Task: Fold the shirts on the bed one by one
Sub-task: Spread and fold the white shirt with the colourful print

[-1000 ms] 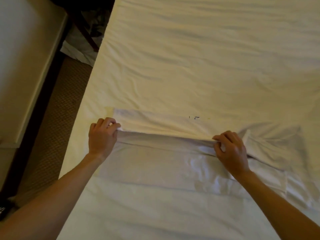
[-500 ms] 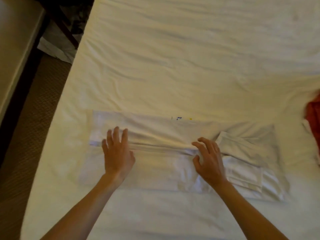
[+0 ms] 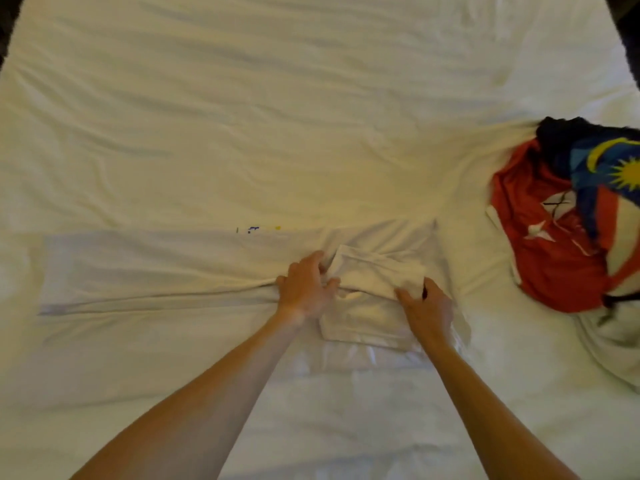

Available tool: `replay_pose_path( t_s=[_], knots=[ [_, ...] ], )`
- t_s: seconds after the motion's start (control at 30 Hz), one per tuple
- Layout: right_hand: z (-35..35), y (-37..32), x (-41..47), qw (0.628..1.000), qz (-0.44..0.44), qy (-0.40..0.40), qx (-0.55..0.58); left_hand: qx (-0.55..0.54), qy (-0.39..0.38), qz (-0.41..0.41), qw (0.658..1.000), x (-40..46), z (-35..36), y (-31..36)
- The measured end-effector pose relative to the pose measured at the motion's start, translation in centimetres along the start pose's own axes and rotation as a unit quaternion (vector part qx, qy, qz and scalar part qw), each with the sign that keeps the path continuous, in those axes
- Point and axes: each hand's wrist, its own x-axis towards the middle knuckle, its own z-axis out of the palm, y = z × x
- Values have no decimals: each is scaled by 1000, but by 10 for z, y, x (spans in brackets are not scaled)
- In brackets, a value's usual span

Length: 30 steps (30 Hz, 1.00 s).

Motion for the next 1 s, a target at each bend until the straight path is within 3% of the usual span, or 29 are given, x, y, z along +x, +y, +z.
replay_pose_path(
  t_s=[0.13, 0.27, 0.43, 0.53, 0.63, 0.73, 0.87, 1.0],
  knots=[
    [-20, 7, 2, 989, -114, 90, 15, -2, 5, -50, 999, 23, -4, 15],
    [-32, 13, 2, 962, -219, 143, -76, -9, 38, 22, 999, 14, -9, 25],
    [-44, 26, 9, 911, -351, 195, -89, -14, 62, 67, 996, -22, -6, 26],
    [-48, 20, 15, 895, -433, 101, 41, 29, 42, 66, 997, -28, -5, 23],
    [-56, -3, 26, 909, -391, 14, 145, -36, 62, 18, 997, -30, -6, 21],
    [-52, -35, 44, 932, -346, -67, 82, -73, 120, -49, 989, -34, 1, 15],
    [-38, -42, 70, 928, -263, -263, -32, -11, 129, -88, 988, -41, 17, 14],
    [-49, -16, 87, 942, -231, -242, 23, 5, 155, -102, 983, -29, 24, 21]
  ],
)
